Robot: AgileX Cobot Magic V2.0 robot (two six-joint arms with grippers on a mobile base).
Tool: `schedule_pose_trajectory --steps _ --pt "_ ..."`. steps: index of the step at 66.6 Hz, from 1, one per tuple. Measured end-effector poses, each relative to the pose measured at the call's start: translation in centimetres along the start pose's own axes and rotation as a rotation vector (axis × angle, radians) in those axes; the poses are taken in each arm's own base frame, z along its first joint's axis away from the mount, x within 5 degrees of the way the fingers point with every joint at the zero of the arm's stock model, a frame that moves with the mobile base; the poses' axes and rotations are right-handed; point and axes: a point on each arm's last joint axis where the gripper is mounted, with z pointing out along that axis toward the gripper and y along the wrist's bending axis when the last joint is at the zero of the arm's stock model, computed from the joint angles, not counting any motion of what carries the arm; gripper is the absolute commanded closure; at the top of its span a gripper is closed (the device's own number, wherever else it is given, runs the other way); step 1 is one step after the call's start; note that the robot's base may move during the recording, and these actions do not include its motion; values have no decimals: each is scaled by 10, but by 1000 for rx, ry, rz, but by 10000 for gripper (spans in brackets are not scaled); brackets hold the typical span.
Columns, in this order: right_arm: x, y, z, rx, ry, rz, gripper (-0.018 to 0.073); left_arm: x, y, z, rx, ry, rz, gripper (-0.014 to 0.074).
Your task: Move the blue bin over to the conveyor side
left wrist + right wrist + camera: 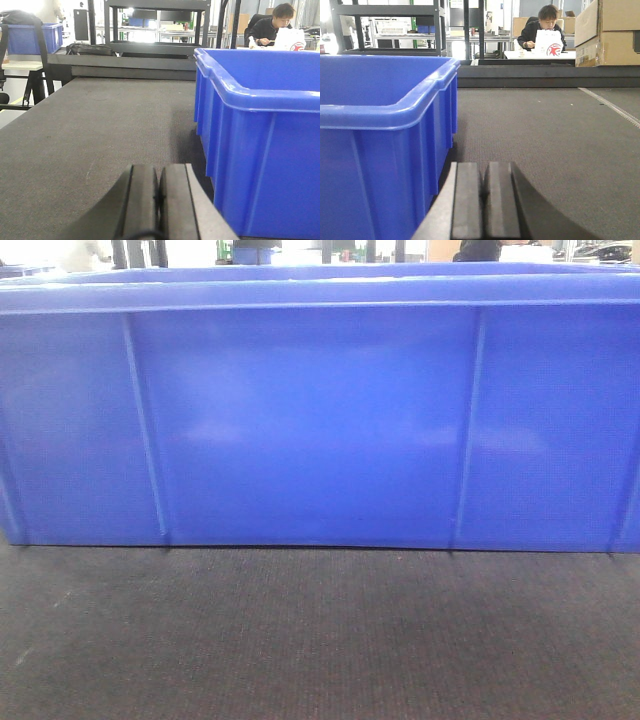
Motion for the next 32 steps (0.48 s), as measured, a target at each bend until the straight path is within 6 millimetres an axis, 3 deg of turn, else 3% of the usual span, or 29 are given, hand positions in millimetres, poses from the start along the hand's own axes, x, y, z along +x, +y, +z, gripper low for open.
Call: schedule_pose_trajectory --steps 32 --pt "0 0 0 0 0 2 637 0 0 0 0 0 2 603"
